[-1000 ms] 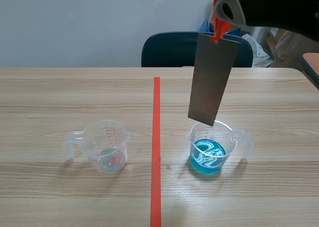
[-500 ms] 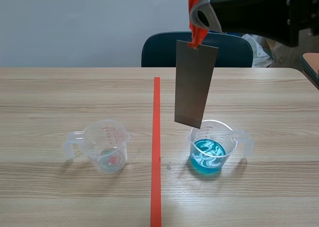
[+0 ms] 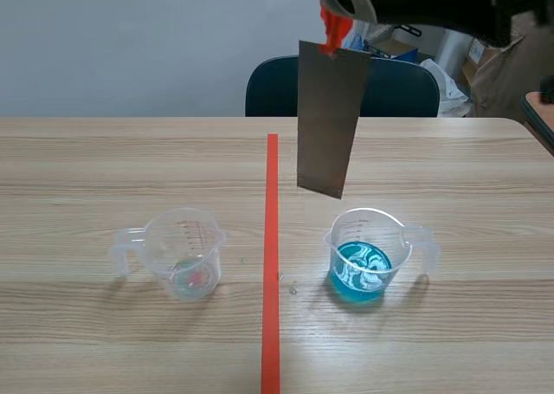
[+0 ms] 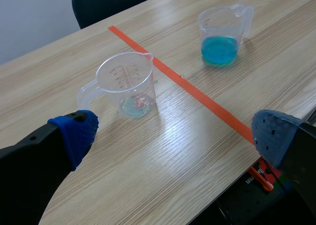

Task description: Do the redox reaction experiment

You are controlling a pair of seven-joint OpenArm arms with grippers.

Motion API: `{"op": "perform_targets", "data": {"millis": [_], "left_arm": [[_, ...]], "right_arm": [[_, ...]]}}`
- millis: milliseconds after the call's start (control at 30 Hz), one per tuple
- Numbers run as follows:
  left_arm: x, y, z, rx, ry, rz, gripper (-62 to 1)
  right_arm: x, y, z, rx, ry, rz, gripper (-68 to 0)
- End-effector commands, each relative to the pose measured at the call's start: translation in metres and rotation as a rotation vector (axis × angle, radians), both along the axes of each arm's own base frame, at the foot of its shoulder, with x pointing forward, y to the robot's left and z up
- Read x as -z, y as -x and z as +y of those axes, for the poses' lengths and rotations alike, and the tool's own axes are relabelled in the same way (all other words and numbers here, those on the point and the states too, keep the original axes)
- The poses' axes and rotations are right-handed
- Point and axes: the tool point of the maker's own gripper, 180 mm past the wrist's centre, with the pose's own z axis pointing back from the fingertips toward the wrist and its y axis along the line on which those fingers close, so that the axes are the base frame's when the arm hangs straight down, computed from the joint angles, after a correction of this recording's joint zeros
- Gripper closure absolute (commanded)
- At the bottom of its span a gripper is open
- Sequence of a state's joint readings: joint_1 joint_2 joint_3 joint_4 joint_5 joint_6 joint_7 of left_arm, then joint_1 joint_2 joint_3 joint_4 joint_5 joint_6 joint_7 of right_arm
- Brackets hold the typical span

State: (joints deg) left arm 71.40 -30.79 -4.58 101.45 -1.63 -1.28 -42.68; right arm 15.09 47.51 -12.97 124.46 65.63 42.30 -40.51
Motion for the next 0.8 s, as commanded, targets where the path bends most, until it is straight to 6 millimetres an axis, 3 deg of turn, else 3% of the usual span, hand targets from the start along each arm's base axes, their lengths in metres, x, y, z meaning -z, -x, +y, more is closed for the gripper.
{"op": "perform_targets", "data": {"millis": [0, 267, 533, 767], "left_arm": [[-0.006, -0.004, 0.000, -0.016, 0.022, -0.021, -62.3], [-0.010, -0.012, 0.014, -0.123, 0.091, -0.006, -62.3], [-0.001, -0.015, 0.023, -0.177, 0.084, 0.044, -62.3], [0.001, -0.014, 0.023, -0.179, 0.076, 0.055, -62.3]], "right_arm": [[-0.004, 0.000, 0.007, -0.027, -0.024, -0.003, -0.6], [-0.005, -0.007, 0.034, -0.093, -0.032, 0.009, -0.6], [-0.006, -0.020, 0.064, -0.154, -0.046, 0.043, -0.6], [-0.010, -0.029, 0.091, -0.199, -0.067, 0.077, -0.6]]}}
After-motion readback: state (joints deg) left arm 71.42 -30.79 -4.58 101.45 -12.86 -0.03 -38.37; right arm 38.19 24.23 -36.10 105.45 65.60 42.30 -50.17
